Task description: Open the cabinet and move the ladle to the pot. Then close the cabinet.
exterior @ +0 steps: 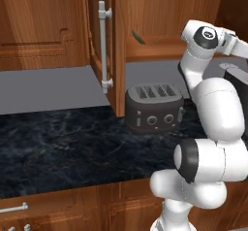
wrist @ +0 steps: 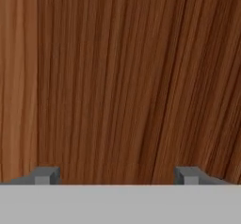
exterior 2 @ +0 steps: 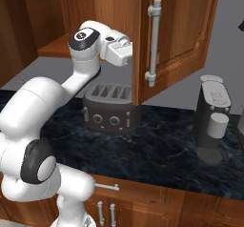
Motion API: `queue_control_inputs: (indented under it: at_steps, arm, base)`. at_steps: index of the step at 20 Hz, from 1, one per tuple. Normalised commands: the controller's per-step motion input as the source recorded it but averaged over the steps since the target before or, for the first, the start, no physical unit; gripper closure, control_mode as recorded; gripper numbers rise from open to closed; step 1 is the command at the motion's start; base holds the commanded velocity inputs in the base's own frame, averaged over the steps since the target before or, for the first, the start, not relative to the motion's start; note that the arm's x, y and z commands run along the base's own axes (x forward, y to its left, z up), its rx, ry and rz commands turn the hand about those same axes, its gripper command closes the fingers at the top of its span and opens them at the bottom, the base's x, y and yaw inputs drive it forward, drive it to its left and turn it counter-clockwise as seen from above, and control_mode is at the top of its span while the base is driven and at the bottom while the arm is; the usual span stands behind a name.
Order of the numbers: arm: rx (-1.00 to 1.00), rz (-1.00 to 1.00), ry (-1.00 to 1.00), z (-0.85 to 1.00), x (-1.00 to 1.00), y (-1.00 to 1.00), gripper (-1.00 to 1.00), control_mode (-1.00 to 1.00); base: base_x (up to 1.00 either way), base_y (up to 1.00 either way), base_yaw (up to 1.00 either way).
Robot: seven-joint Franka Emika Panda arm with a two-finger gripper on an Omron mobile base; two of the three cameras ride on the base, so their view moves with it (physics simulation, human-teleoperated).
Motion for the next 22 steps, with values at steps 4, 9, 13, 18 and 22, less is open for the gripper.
queue_control_inputs:
  at_steps: [4,9,13,18,22]
  arm:
    - [0.0,-0.03,-0.01,0.09,-0.5,-0.78,-1.0,-1.0]
    - [0.22,0.17,-0.02,0.04,-0.1,-0.26,-1.0,-1.0]
    - [0.4,0.48,0.05,0.0,0.0,0.4,-1.0,-1.0]
    - [0.3,0.62,0.04,0.0,0.0,0.88,-1.0,-1.0]
    - [0.17,0.61,-0.01,-0.04,0.08,0.9,-1.0,-1.0]
  base:
    - [0.0,0.0,0.0]
    - [0.0,0.0,0.0]
    - [0.0,0.0,0.0]
    - [0.0,0.0,0.0]
    - [0.0,0.0,0.0]
